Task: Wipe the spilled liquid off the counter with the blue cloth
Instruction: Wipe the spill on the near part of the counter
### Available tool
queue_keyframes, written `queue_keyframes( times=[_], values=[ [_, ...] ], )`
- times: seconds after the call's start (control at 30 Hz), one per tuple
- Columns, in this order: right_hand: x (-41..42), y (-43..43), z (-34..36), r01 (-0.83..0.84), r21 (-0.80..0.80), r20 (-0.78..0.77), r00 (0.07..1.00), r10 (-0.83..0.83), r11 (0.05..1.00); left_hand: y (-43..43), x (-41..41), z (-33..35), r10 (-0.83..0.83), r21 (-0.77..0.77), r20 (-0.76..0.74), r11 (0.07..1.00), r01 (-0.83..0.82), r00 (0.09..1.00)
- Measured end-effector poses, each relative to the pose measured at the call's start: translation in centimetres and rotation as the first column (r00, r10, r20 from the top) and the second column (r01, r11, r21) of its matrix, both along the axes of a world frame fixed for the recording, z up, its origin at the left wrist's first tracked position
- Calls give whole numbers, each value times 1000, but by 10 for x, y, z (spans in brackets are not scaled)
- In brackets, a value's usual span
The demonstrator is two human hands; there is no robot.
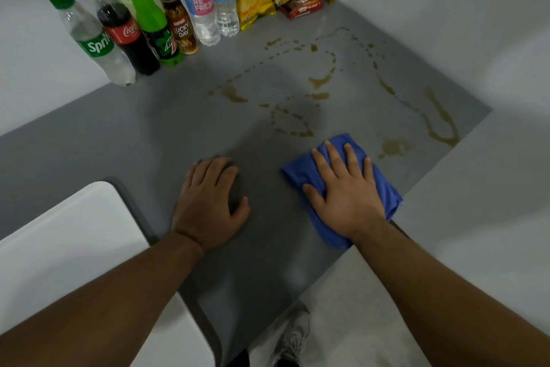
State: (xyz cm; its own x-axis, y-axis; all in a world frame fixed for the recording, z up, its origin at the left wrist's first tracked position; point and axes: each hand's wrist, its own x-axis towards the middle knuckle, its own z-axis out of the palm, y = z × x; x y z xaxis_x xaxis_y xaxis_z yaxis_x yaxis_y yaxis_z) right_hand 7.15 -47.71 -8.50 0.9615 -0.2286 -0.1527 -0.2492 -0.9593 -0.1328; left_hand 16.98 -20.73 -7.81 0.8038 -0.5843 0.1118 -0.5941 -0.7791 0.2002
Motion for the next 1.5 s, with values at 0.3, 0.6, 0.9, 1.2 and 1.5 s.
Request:
queue_keyframes(
  times=[0.3,0.6,0.9,1.2,1.5],
  values=[
    [-39,2,-8,-296,71,87,953,290,953,-52,17,9,46,-67,-38,997,-48,998],
    [34,2,0,-21,38,12,1000,21,999,-54,19,1,65,-31,-66,997,-67,996],
    [0,-25,-8,-212,48,102,973,206,976,-53,20,1,48,-76,-76,996,-54,996],
    [64,12,-3,-52,-4,28,998,52,999,-52,20,-1,53,-92,-68,994,-60,996],
    [38,-39,-2,-62,-4,25,998,62,998,-51,18,-5,39,-125,-43,991,-44,998]
  ],
)
